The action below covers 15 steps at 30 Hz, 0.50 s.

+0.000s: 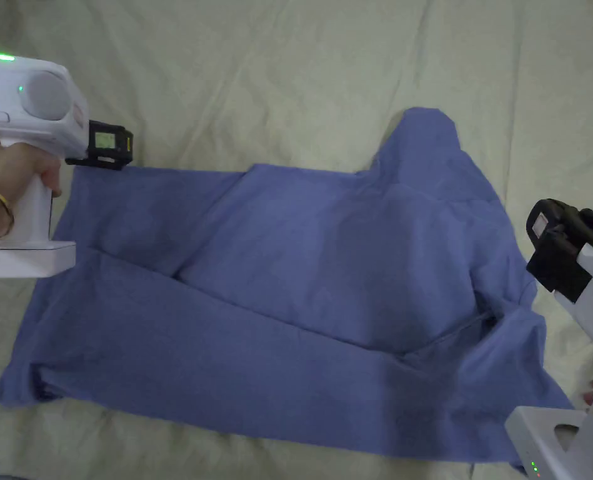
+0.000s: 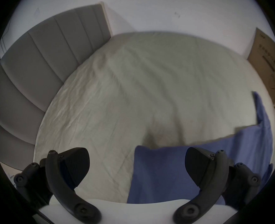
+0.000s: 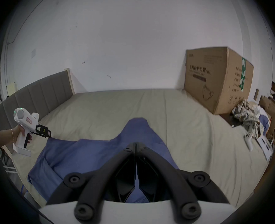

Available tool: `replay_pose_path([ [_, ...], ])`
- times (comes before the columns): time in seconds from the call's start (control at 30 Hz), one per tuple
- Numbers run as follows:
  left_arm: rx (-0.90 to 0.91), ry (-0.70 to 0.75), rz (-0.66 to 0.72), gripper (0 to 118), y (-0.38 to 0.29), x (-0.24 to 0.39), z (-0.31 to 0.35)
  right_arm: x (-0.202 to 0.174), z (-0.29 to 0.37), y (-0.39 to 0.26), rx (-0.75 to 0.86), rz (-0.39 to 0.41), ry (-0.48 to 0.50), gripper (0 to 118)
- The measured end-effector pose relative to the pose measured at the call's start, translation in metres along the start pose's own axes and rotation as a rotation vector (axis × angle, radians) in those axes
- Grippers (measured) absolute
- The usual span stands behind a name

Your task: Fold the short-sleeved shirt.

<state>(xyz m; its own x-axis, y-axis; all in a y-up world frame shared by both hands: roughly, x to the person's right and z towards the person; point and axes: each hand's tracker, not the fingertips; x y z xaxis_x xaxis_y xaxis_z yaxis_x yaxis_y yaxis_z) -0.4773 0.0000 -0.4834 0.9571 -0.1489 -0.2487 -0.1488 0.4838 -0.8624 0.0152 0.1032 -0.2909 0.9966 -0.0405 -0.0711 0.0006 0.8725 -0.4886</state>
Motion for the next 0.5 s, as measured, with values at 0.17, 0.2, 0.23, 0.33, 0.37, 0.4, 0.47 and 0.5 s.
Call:
replay_pose_path([
  [0.17, -0.007, 0.005, -0.005, 48, -0.007, 0.009, -0.015, 0.003, -0.025, -0.014, -0.066, -0.009, -0.002, 0],
  [0.2, -0.033, -0.027, -0.002, 26, -0.009, 0.011, -0.018, 0.004, -0.028, -0.016, -0.076, -0.001, -0.01, 0],
  [0.23, -0.063, -0.094, 0.002, 11, -0.012, 0.013, -0.018, 0.006, -0.03, -0.016, -0.08, -0.001, -0.008, 0],
  [0.33, -0.025, -0.071, -0.03, 0, -0.014, 0.024, -0.007, 0.009, -0.032, -0.011, -0.093, -0.027, -0.004, 0],
  [0.37, -0.023, -0.085, -0.042, 0, -0.015, 0.024, -0.003, 0.011, -0.035, -0.008, -0.098, -0.033, 0.001, 0],
  [0.4, -0.012, -0.115, -0.042, 0, -0.016, 0.023, 0.003, 0.014, -0.038, -0.002, -0.098, -0.03, 0.003, 0],
  [0.47, 0.074, -0.139, 0.02, 0, -0.017, 0.018, 0.021, 0.017, -0.046, 0.013, -0.09, -0.022, -0.007, 0],
  [0.5, 0.109, -0.152, 0.045, 0, -0.017, 0.015, 0.031, 0.021, -0.053, 0.023, -0.094, -0.014, -0.01, 0],
])
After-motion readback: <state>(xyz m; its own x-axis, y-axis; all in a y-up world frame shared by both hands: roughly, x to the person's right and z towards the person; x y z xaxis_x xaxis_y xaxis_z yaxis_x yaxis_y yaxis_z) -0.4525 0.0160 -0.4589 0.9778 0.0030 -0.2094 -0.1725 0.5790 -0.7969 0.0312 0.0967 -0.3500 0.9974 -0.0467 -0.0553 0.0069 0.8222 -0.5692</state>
